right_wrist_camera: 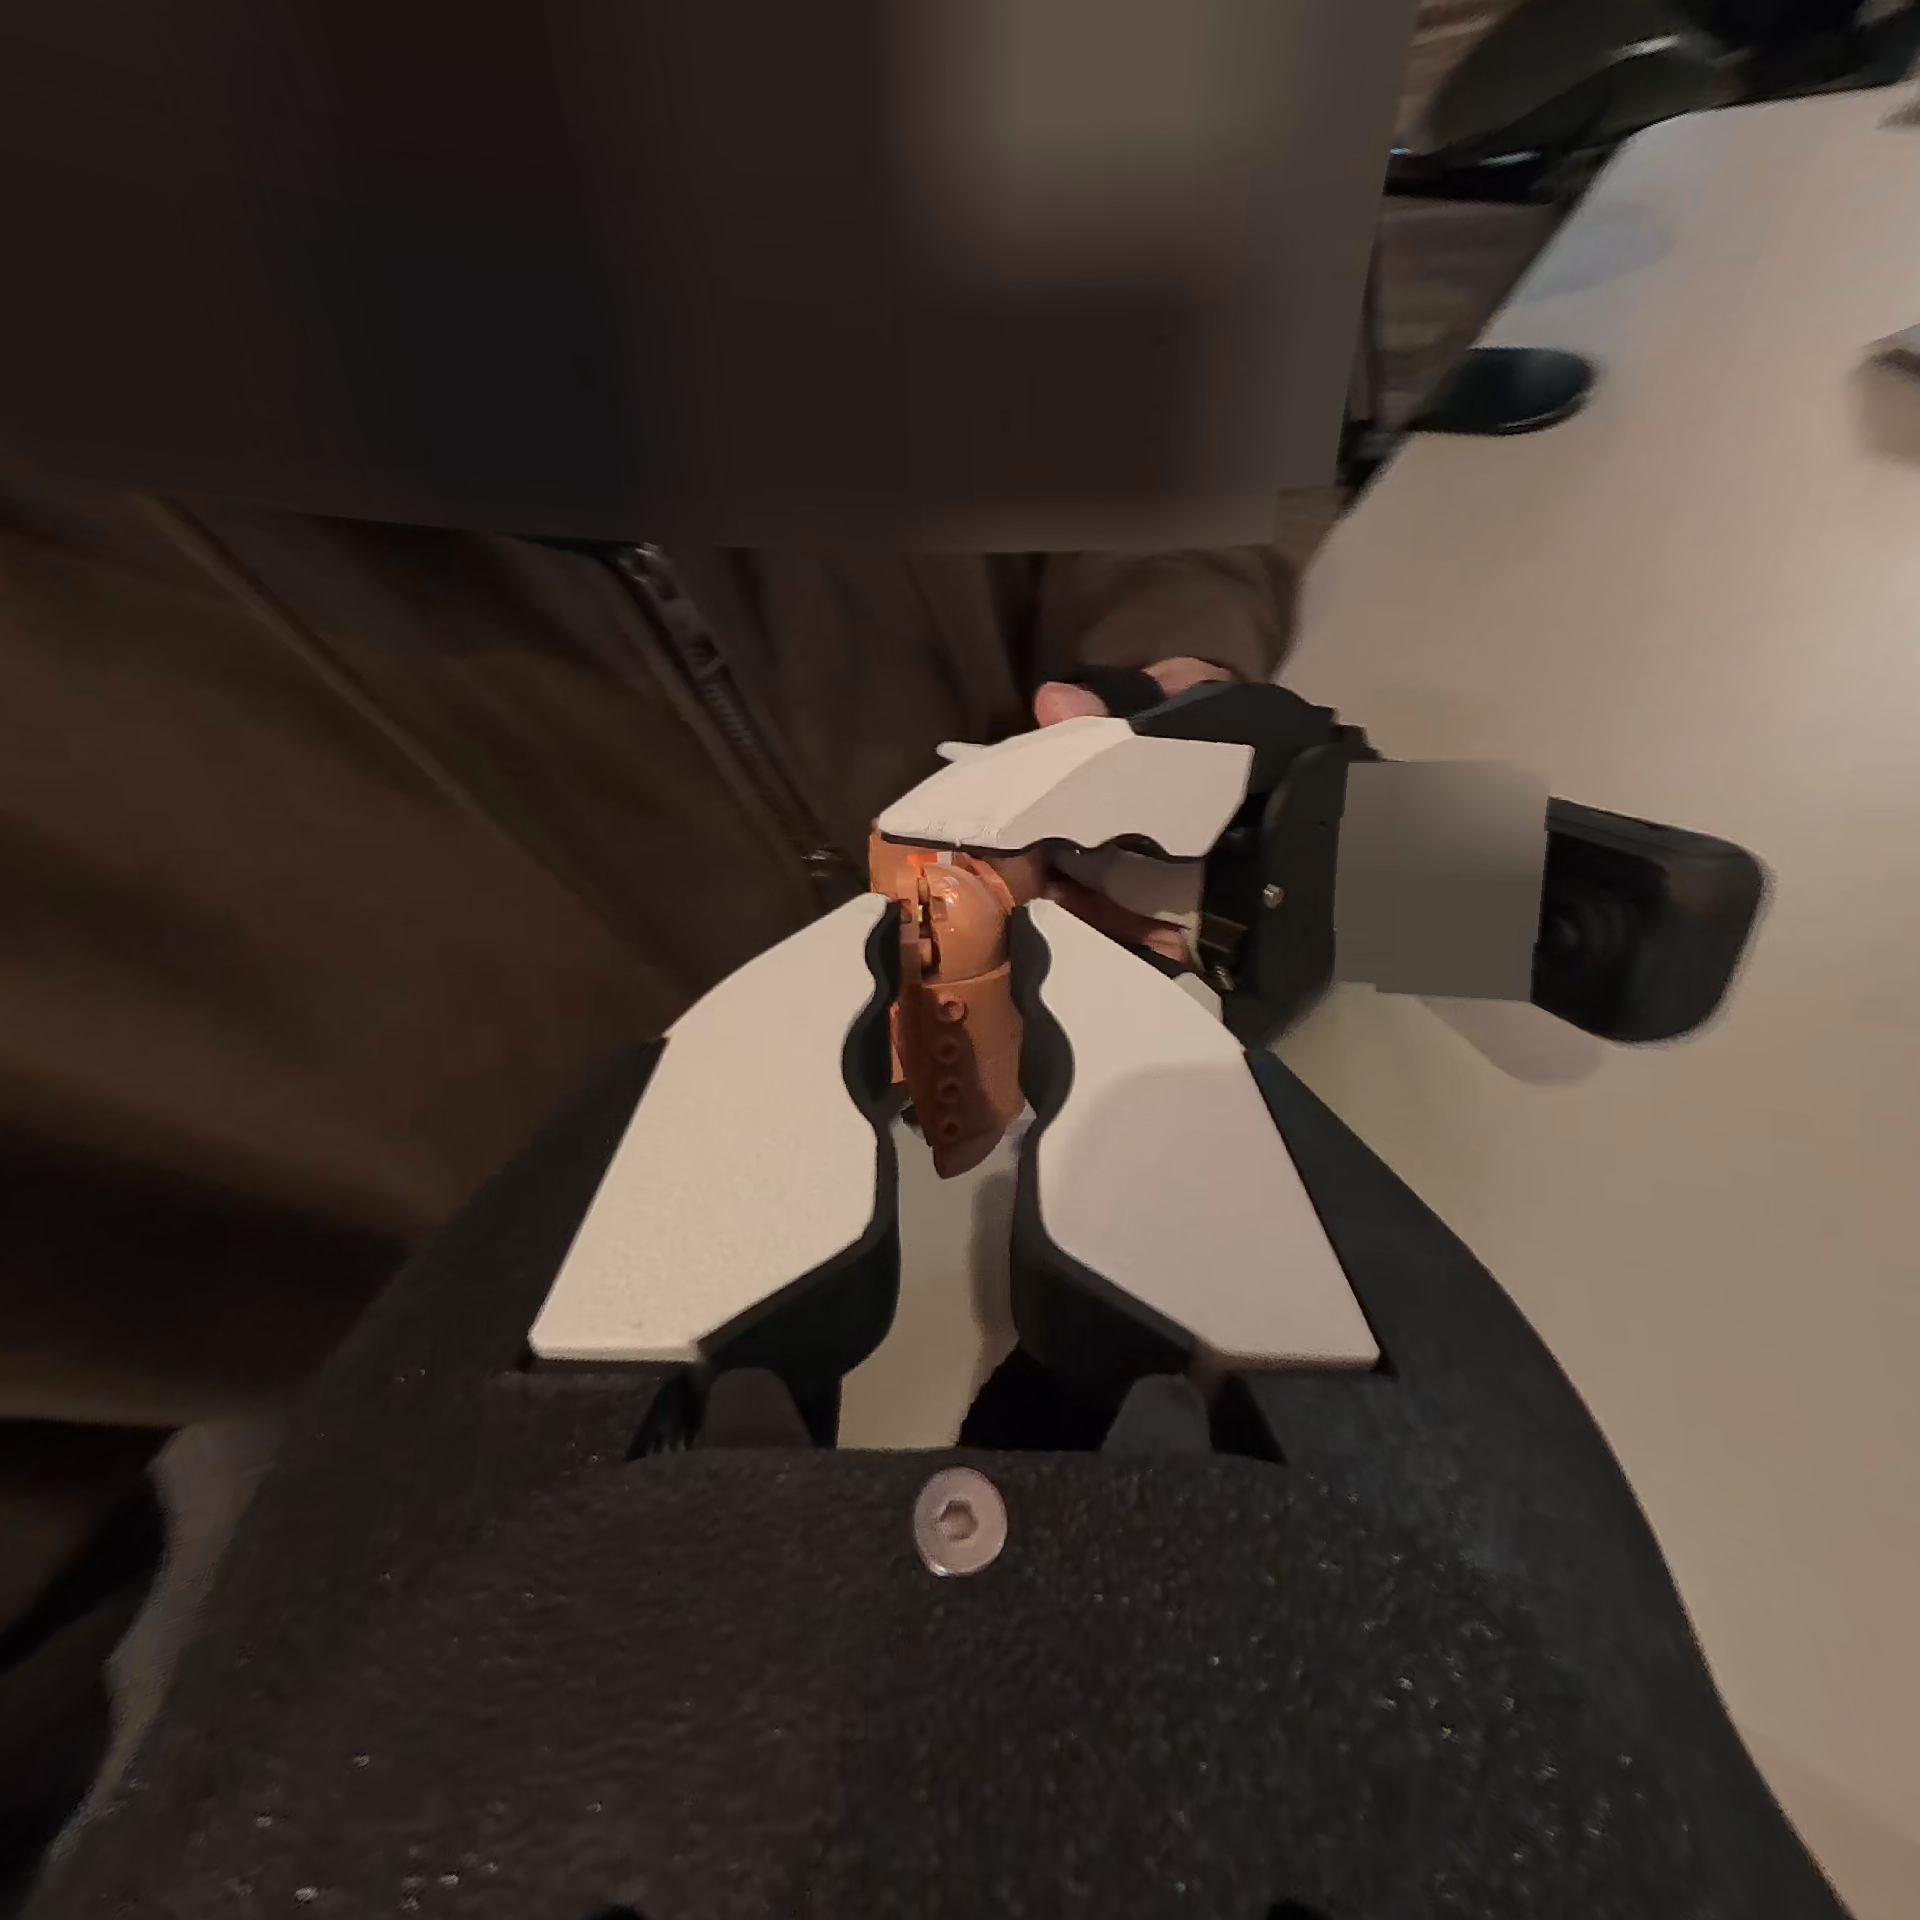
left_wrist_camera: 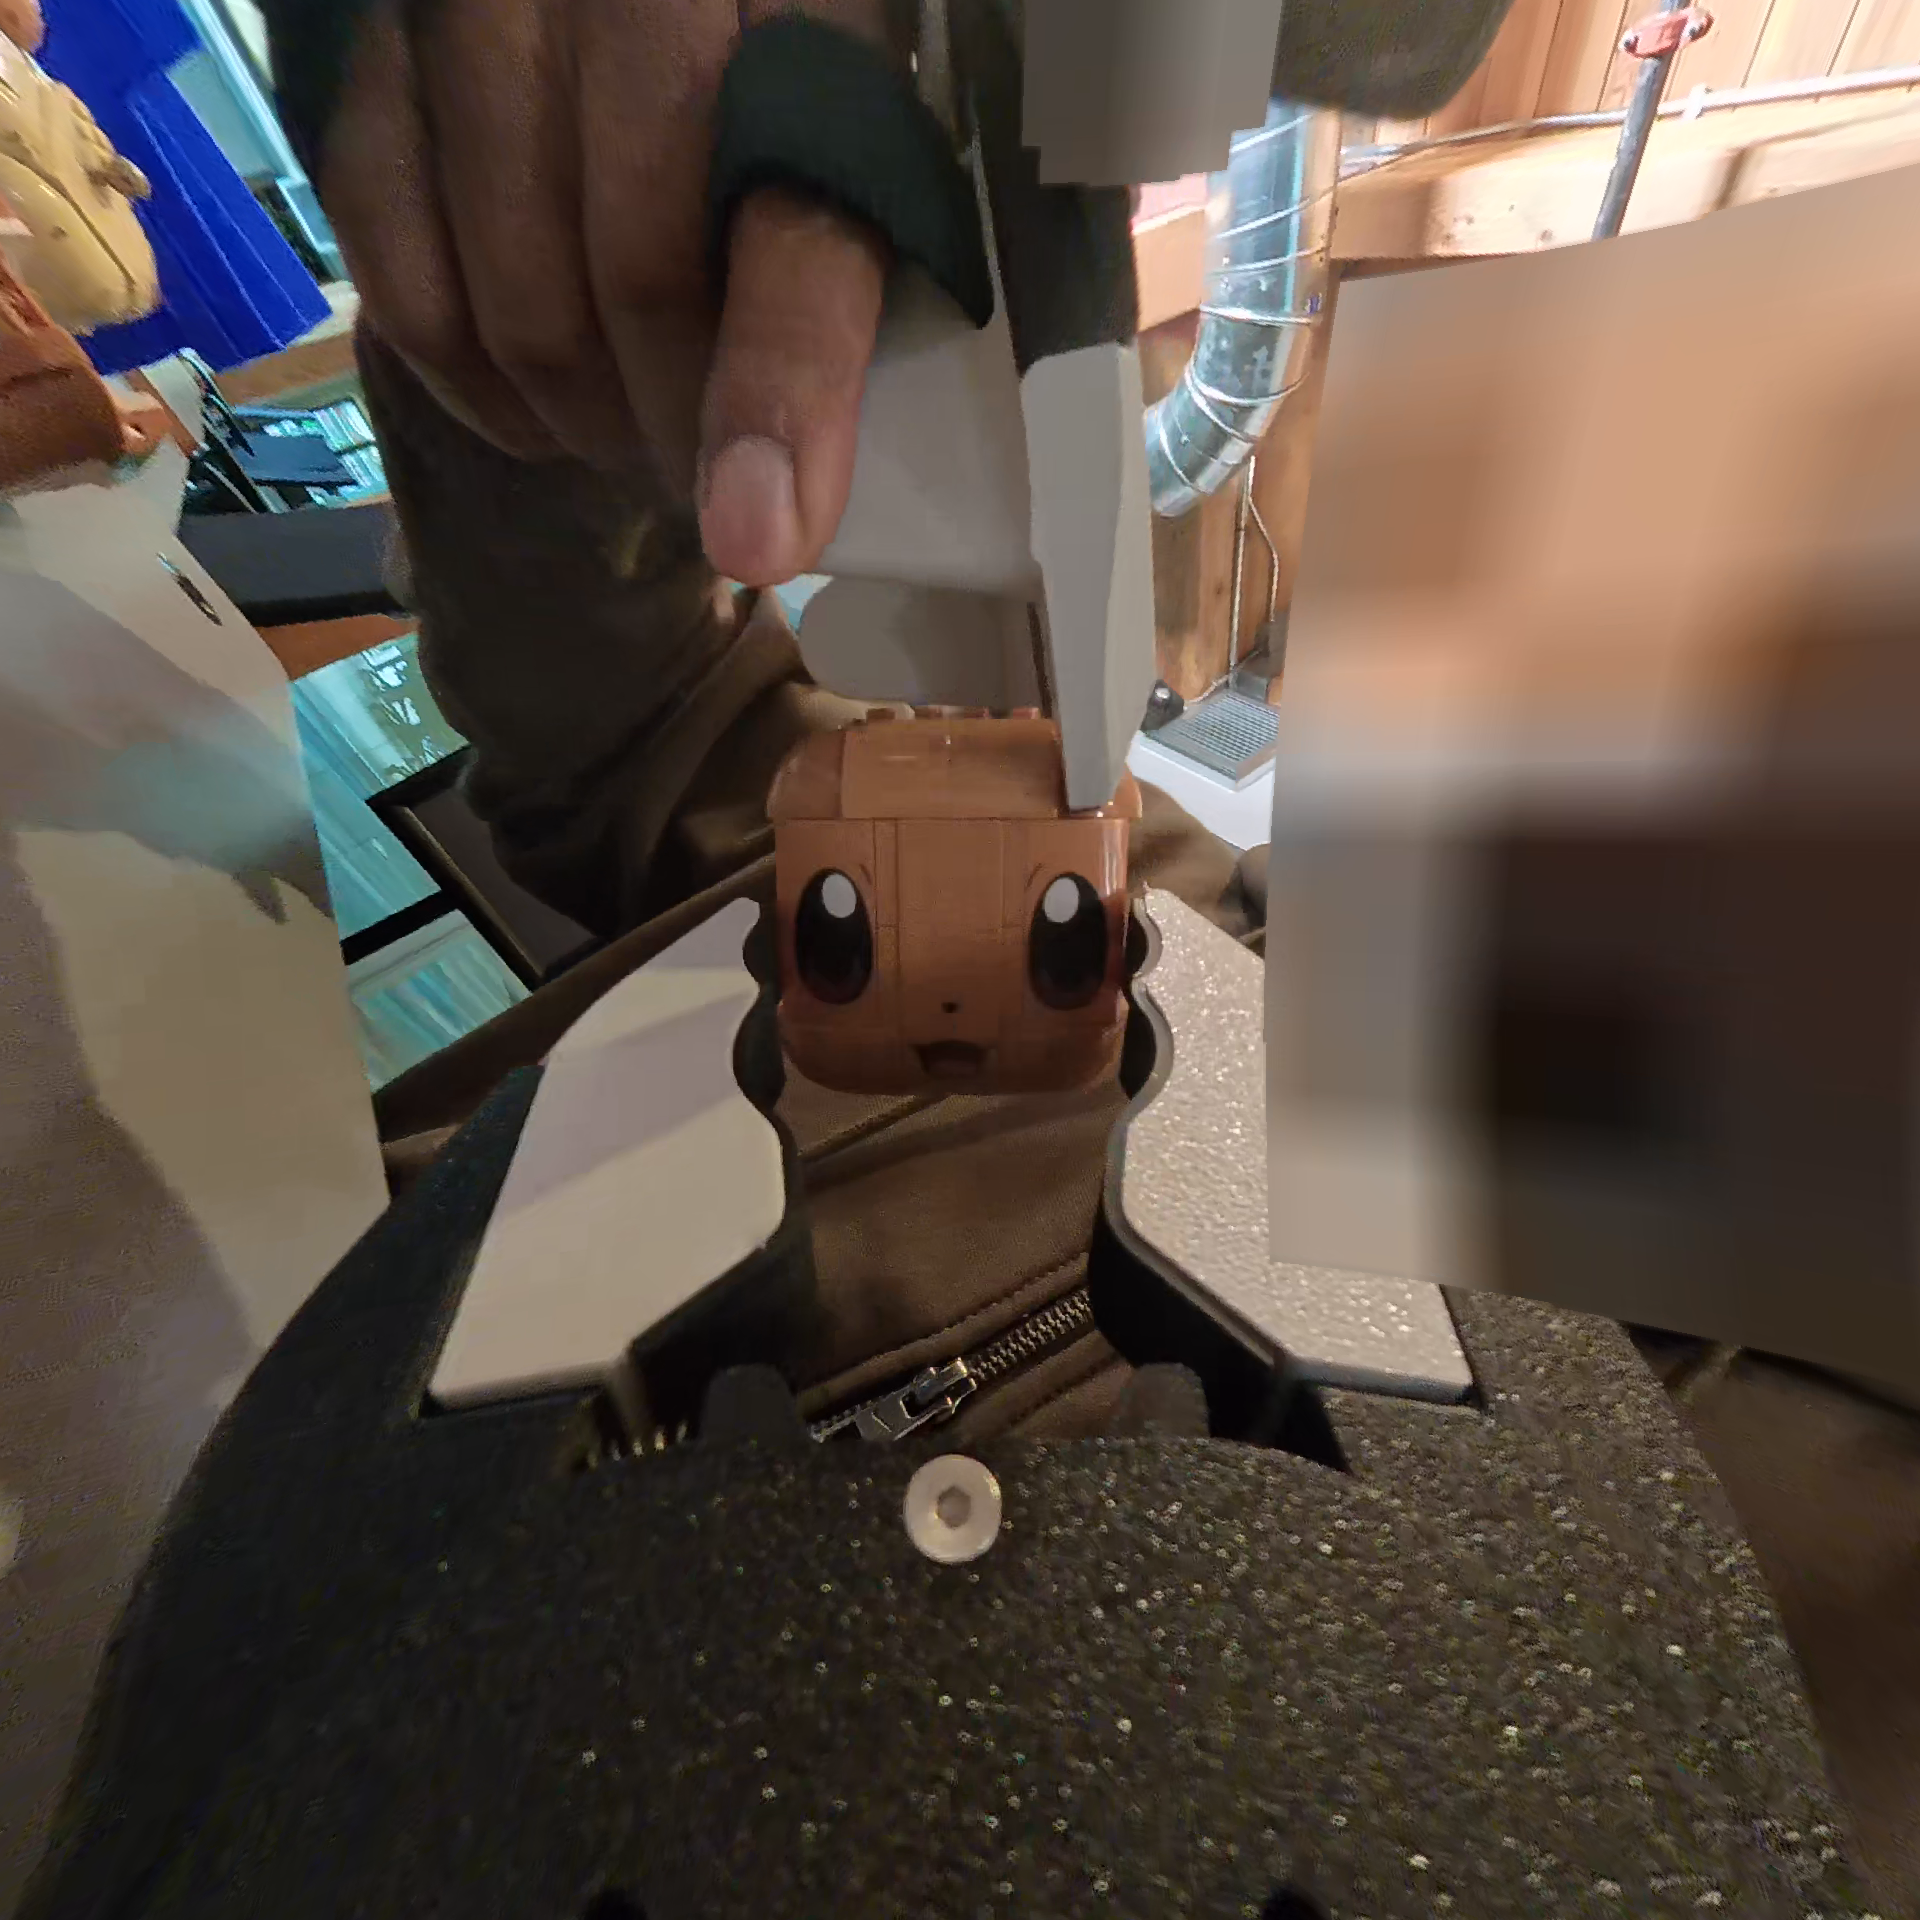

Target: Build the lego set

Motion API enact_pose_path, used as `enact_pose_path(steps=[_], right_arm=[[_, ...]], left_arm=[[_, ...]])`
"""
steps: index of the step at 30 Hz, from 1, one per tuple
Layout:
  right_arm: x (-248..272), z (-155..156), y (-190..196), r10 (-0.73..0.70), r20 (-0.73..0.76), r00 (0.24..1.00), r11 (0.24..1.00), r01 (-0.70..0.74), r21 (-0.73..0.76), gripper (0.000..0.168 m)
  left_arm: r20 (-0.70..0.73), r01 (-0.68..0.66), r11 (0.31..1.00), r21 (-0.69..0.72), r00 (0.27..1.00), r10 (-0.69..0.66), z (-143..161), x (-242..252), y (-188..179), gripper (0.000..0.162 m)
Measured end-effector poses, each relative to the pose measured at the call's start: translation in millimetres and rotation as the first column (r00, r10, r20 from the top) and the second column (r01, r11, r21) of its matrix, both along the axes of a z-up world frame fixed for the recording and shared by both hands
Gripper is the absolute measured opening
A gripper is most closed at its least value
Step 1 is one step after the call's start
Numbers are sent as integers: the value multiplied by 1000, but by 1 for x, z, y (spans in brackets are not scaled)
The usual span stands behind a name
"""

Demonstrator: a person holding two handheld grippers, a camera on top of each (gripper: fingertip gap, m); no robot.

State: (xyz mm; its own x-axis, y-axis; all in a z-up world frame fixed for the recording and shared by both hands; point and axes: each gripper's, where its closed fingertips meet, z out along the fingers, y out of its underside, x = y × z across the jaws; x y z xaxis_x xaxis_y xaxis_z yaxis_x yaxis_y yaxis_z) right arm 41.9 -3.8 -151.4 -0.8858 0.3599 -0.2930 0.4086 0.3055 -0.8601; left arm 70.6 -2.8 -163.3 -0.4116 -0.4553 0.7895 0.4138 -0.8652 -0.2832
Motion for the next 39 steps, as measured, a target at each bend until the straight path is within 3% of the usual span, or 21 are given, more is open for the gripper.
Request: enact_pose_path(steps=[11, 18, 22, 25, 28, 31, 33, 37, 39], right_arm=[[-18, -3, 10, -213, -335, 918, 931, 295, 216, 19], [-25, 0, 16, -315, -474, 822, 872, 448, 197, 19], [-32, 2, 28, -419, -516, 747, 827, 549, 123, 19], [-39, 7, 40, -535, -502, 679, 785, 620, 3, 19], [-44, 15, 46, -624, -467, 626, 750, 648, -133, 19], [-47, 22, 42, -647, -472, 599, 745, 628, -224, 19], [-52, 24, 41, -651, -499, 572, 738, 631, -240, 19], [-56, 25, 35, -619, -560, 550, 759, 602, -249, 19], [-58, 23, 37, -609, -577, 545, 762, 602, -237, 19]], left_arm=[[-63, -156, 988, -6, 986, 155, -4, -29, 20, 63], [-55, -237, 971, 18, 970, 238, -1, -45, 28, 63], [-52, -370, 926, 78, 926, 374, 4, -68, 33, 62], [-102, -519, 833, 190, 834, 543, 7, -90, 35, 62], [-227, -584, 674, 452, 656, 720, 8, -95, 31, 63], [-282, -503, 498, 706, 446, 850, 10, -89, 31, 64], [-299, -412, 432, 802, 349, 888, 8, -85, 35, 64], [-331, -241, 390, 889, 249, 910, -2, -83, 48, 52], [-310, -187, 362, 913, 259, 915, 0, -84, 52, 41]])
